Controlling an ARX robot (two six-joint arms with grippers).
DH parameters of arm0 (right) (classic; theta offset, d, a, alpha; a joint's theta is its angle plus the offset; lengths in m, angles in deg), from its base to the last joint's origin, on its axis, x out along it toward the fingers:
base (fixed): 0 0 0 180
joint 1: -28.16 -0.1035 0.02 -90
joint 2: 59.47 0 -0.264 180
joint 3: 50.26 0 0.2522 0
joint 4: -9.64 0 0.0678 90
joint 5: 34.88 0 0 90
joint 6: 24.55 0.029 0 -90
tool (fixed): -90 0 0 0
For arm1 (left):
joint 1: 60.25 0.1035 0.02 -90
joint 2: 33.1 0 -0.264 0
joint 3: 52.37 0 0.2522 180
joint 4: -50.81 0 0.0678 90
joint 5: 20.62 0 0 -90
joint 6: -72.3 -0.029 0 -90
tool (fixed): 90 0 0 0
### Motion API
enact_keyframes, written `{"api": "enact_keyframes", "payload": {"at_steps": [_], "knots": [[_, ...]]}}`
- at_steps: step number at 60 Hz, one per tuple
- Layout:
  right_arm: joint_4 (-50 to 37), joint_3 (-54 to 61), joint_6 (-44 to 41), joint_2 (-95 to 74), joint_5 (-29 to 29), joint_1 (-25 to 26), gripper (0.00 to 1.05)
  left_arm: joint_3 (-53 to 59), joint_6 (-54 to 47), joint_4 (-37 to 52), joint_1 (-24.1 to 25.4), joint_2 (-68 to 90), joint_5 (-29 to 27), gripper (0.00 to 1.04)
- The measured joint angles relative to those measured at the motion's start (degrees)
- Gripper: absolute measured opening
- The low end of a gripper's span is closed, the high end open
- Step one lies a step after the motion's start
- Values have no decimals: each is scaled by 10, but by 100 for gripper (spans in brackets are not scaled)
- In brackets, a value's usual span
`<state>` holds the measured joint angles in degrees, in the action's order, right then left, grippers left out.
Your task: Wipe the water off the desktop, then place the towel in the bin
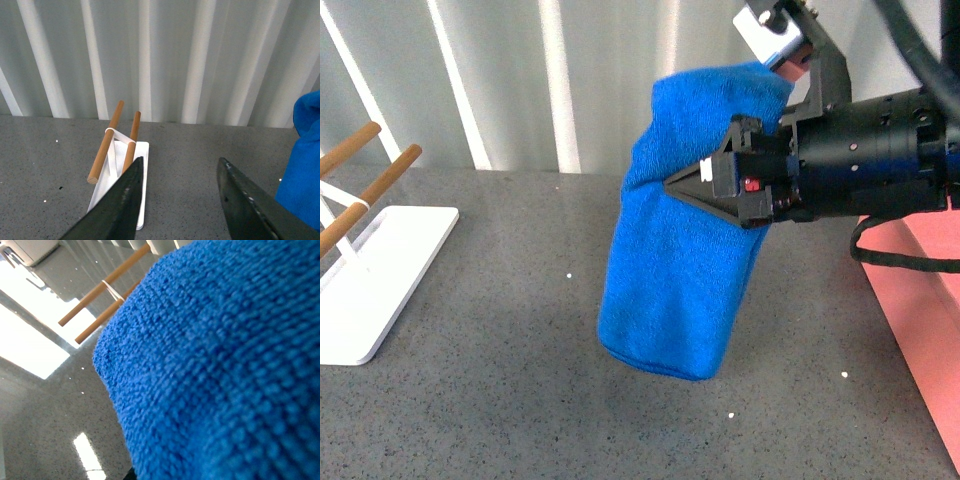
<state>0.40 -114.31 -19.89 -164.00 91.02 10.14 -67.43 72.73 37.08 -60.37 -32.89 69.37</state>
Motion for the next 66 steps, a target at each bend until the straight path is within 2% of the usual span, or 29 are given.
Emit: {"api": "enact_keyframes", "payload": {"at_steps": [5,16,18,23,28,32,55,66], "knots": [[69,-29,-47,-43,-36,0,5,0,0,0,0,0,0,68],[170,-87,-127,-131,-90,-1,5,0,0,0,0,0,0,98],[187,-103,-137,-149,-100,-1,5,0,-1,0,0,0,0,100],[234,-149,-161,-191,-137,-1,5,0,-1,0,0,0,0,98],[294,-225,-184,-248,-202,-2,5,0,-1,0,0,0,0,98],[323,-278,-194,-283,-219,-2,5,0,-1,0,0,0,0,98],[419,-528,-199,-410,-231,-53,5,0,-1,0,0,0,0,98],[448,-623,-201,-459,-194,-96,5,0,-1,0,0,0,0,98]]}}
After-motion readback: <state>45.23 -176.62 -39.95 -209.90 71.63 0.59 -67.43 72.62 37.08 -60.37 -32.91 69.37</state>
